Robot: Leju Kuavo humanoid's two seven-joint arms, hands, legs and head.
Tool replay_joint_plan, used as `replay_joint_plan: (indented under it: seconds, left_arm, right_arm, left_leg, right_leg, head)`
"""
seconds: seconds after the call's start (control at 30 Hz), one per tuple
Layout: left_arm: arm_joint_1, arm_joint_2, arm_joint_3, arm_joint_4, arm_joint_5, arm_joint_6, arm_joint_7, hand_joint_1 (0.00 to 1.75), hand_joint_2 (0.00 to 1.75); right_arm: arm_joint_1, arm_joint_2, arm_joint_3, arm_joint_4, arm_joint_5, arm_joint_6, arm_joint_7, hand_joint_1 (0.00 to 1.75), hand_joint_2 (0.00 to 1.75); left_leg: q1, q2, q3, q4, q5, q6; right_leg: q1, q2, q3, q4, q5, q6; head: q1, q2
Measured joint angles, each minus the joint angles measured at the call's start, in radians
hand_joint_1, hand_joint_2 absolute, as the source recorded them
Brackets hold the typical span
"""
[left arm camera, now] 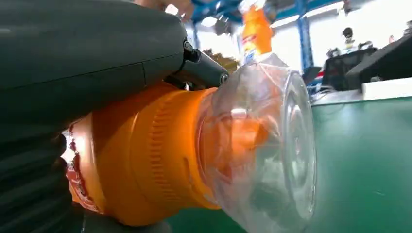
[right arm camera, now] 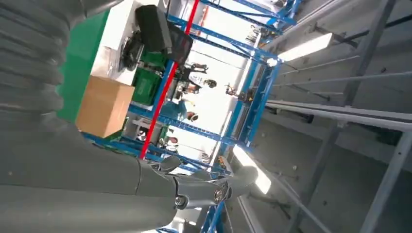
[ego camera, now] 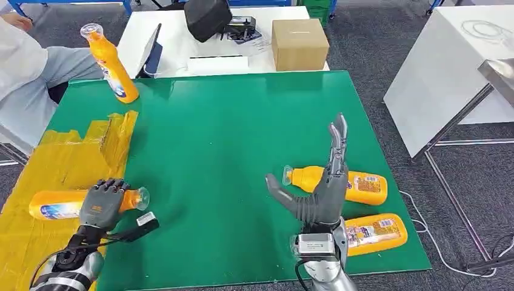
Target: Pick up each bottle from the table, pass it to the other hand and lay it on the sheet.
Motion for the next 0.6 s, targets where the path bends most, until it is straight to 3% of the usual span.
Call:
replay_joint_plan:
  seconds: [0.37,0.6]
  left_arm:
    - [0.010,-0.007,0.088,-0.009,0.099,-0.132,-0.059,0.00,1.75]
    - [0.038,-0.011,0.131,-0.033,0.228,-0.177,-0.163,0.00,1.75]
  right_arm:
    - [0.011,0.000,-0.036,0.008,0.008,0.023,-0.005,0.00,1.75]
    - [0.019,0.000,-0.054,0.009,0.012,0.036,-0.004,0.00,1.75]
  left_leg:
    - [0.000,0.000,0.003,0.000,0.000,0.000]
    - [0.000,0.000,0.004,0.000,0.000,0.000]
  right_leg:
    - [0.000,0.000,0.003,0.000,0.000,0.000]
    - [0.000,0.000,0.004,0.000,0.000,0.000]
  head:
    - [0.000,0.000]
    - [0.000,0.000]
